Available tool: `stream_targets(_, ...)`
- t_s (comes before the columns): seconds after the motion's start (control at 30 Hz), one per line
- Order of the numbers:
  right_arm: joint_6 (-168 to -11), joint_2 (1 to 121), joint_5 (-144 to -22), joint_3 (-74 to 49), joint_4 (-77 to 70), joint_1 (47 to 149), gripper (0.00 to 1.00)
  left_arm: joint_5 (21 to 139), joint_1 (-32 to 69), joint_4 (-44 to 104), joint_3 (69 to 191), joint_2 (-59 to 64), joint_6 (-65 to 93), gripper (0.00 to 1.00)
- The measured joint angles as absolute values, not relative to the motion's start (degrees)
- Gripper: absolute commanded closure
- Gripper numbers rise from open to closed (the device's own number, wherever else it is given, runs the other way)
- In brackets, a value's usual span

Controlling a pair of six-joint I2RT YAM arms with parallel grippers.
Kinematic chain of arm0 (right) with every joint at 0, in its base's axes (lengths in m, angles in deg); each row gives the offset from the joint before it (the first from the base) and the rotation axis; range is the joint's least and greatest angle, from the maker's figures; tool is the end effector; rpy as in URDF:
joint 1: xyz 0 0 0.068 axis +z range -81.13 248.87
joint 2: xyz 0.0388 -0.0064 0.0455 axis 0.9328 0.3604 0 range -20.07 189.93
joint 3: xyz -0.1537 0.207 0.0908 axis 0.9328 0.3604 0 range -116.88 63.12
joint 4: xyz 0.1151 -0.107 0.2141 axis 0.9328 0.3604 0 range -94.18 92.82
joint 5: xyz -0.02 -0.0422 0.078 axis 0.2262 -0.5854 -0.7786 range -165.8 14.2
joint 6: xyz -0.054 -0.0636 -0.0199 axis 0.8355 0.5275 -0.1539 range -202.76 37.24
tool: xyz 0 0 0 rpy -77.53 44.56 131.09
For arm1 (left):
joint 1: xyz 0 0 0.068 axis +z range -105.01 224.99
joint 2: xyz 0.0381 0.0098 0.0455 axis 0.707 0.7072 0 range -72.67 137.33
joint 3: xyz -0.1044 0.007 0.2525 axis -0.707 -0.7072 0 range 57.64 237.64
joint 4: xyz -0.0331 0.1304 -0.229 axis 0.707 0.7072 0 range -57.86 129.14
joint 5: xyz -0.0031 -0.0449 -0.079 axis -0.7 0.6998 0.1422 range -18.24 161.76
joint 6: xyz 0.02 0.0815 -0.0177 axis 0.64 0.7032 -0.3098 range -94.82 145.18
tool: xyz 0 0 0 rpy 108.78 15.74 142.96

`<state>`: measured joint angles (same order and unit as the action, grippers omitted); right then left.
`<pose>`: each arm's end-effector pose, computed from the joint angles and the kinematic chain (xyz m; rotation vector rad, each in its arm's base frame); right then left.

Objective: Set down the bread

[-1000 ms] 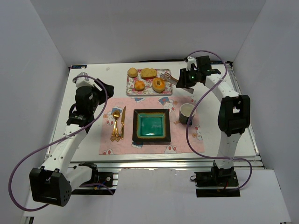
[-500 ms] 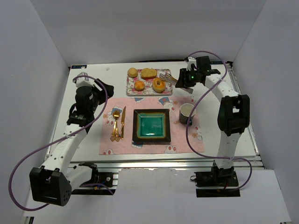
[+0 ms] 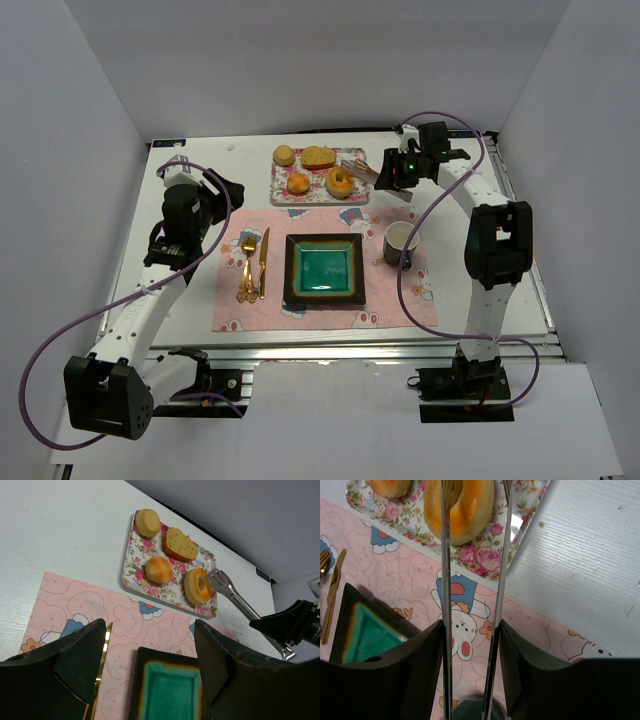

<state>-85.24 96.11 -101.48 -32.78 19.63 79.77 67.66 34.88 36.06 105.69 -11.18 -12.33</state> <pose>0.4784 0.1255 0.2219 -0.3938 2.2985 0.6400 0.2892 -0.0463 0.3017 -0.4994 1.8375 -0.5025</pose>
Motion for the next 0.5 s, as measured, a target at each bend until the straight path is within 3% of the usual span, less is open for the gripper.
stream_targets(0.33,-85.55,97.78,-101.48,-32.76,19.63,79.77,0.48,67.66,34.88,36.06,105.69,-11.18,-12.36,0.19)
stream_targets(0.5,-86.25,97.75,-101.76,-32.69,19.61,79.77,0.54,67.64,34.88,36.08,105.69,-11.29,-12.33,0.19)
